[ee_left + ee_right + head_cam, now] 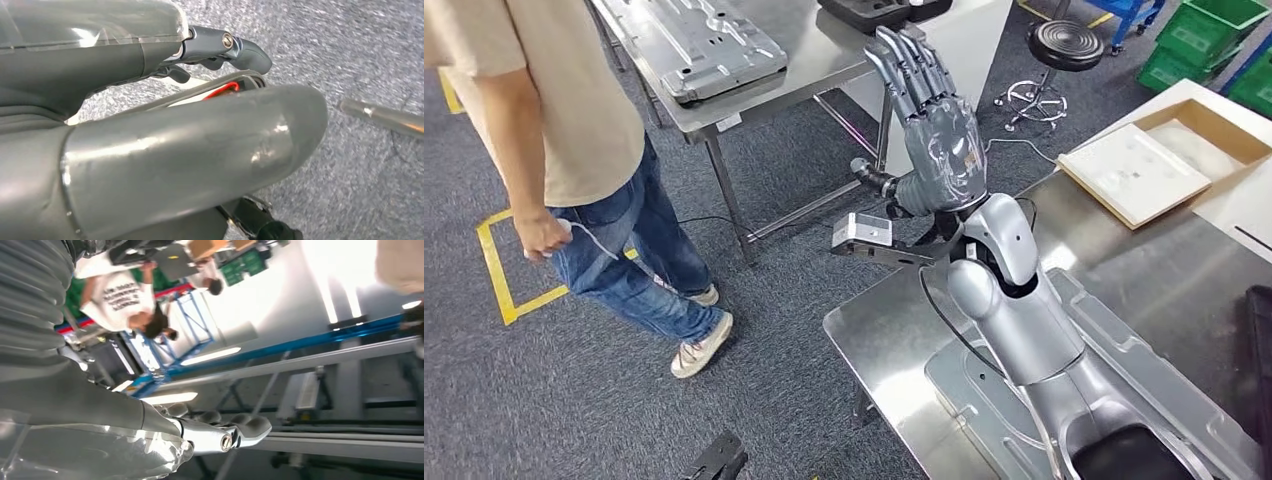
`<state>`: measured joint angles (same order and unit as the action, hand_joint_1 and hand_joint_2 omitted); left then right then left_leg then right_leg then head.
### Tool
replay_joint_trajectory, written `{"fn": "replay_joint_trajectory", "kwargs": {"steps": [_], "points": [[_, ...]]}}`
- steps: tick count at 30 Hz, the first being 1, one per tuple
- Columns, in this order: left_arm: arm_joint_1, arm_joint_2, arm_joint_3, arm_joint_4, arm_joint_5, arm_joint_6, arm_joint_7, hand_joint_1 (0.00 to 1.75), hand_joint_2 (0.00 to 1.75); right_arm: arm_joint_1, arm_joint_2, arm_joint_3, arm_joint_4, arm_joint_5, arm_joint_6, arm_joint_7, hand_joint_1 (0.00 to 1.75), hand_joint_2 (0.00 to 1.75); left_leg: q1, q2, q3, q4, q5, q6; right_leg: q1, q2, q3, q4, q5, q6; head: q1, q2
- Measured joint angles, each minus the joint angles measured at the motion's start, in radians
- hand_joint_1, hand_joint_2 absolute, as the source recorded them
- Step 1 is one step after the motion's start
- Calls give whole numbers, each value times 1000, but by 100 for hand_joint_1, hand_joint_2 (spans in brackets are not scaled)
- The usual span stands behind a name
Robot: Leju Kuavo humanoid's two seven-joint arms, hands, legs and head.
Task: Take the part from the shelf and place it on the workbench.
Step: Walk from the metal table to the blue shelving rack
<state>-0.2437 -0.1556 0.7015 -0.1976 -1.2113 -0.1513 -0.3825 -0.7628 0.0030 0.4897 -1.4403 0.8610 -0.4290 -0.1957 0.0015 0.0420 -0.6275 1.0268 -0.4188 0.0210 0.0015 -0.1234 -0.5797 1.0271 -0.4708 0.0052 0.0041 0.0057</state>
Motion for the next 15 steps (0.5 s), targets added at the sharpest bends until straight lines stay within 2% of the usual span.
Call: {"fn": "replay_joint_trajectory", "kwargs": {"steps": [1,2,4,5,6,7,8,9,11,12,13,14,15], "points": [[1,0,0,0,-1,0,0,0,0,-2,0,0,0,0,0,1,0,175,2,-11,1,-3,2,4,-2,10,1,5,-7,6,0,0],[1,0,0,0,-1,0,1,0,0,-4,0,0,0,0,0,1,0,175,5,-21,3,-6,5,10,-6,33,-6,24,-22,11,0,0],[-2,-1,0,0,-2,0,1,0,0,-6,0,0,1,0,0,3,0,175,9,-42,4,-9,8,18,-12,93,-48,119,-77,18,0,0],[-3,-1,0,0,-2,0,2,0,0,-5,-1,0,2,0,0,3,0,175,9,-53,3,-8,8,21,-13,109,-80,184,-105,20,0,0],[-4,-2,0,0,-3,0,2,0,0,-4,-1,0,3,0,0,3,0,175,8,-65,3,-8,8,22,-14,116,-109,237,-122,21,0,0],[-3,-2,0,0,-3,0,2,0,0,-2,-2,0,5,0,0,4,0,175,8,-79,4,-8,8,22,-14,119,-126,264,-121,21,0,0],[-2,-1,0,0,-3,0,3,0,0,-1,-2,0,6,0,0,4,0,175,8,-93,4,-7,8,22,-15,121,-125,254,-100,20,0,0],[-2,-1,0,0,-3,0,3,0,0,-2,-2,0,6,0,0,4,0,175,8,-107,4,-5,8,22,-16,127,-108,209,-64,18,0,0],[-3,-2,0,0,-4,0,3,0,0,-6,-2,0,7,0,0,4,0,175,8,-133,1,-1,8,17,-20,171,-56,84,1,12,0,0],[-4,-2,-1,0,-4,0,3,0,0,-7,-2,0,7,0,0,4,0,175,9,-144,-3,1,9,13,-22,192,-38,40,15,10,0,0],[-4,-2,-1,0,-5,-1,3,0,0,-8,-2,1,7,0,0,4,0,175,11,-155,-8,2,11,7,-22,207,-30,19,16,9,0,0],[-4,-2,-1,0,-5,-1,4,0,0,-8,-2,1,8,0,1,4,0,175,13,-166,-13,1,14,-1,-20,206,-28,14,14,7,0,0],[-2,-2,-1,0,-6,-1,4,0,0,-8,-2,1,8,0,1,4,0,175,15,-178,-16,-1,17,-9,-21,195,-27,10,15,3,0,0]]}}
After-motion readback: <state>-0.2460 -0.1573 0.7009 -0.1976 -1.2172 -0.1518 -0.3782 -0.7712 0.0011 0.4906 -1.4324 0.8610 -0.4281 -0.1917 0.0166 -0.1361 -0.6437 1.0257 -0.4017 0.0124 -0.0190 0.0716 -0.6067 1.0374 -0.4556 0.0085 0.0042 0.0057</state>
